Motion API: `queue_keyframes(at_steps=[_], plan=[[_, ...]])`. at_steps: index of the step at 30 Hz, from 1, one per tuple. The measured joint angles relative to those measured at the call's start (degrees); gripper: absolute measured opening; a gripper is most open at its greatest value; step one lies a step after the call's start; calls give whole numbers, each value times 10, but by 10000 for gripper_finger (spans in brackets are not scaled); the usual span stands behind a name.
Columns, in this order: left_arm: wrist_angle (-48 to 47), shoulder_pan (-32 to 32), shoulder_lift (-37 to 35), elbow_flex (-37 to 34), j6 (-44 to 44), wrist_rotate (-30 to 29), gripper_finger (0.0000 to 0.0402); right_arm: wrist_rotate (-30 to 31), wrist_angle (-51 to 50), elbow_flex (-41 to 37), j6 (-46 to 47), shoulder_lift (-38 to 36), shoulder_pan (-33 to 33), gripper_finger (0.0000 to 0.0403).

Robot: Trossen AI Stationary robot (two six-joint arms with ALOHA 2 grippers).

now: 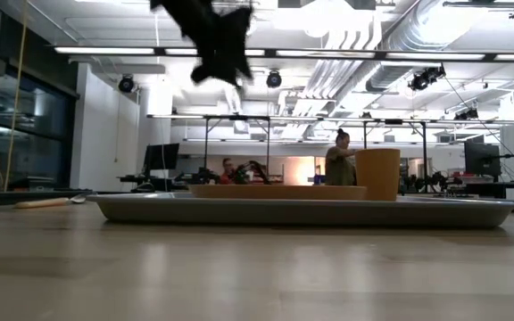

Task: Pick and place plate/cup/fork/spoon on tray
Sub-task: Put the pink fork on the gray tray to the left of the orange plate

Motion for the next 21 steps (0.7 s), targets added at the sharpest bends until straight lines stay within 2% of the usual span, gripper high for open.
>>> queue_keyframes(at_steps=[7,17,21], plan=[[142,-41,-186,-66,19,48,161,47,1,0,-10,0,0,0],[355,-106,-455,-272,-7,54,161,87,42,0,-38,0,0,0],[389,-112,-526,-327,-12,54,161,100,80,0,-71,0,0,0]])
